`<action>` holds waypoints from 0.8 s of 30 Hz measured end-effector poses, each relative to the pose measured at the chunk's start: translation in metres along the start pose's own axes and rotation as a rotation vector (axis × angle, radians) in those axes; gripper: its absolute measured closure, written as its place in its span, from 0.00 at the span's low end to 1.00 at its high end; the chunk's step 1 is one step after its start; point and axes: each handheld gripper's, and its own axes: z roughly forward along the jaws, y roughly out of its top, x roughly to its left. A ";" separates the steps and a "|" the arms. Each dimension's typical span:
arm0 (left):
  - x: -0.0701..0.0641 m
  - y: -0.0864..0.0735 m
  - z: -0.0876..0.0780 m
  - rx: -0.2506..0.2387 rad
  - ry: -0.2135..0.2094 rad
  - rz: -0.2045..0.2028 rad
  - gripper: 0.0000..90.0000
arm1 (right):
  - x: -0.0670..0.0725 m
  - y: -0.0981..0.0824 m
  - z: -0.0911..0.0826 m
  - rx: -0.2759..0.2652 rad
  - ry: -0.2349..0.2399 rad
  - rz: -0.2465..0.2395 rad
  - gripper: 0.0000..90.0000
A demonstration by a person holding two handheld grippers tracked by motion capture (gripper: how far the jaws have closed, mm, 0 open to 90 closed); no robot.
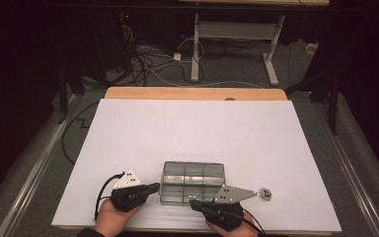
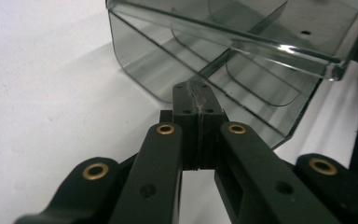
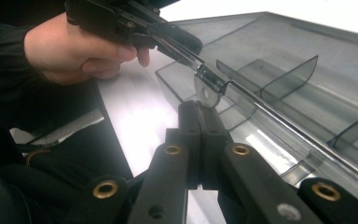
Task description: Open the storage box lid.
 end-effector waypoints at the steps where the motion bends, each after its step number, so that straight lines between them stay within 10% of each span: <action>1: 0.000 0.001 -0.002 -0.013 -0.003 0.001 0.97 | 0.000 0.001 0.000 -0.003 0.000 -0.001 1.00; 24: -0.014 0.012 0.003 -0.061 -0.039 0.019 0.97 | -0.003 0.013 -0.006 -0.038 -0.008 -0.020 1.00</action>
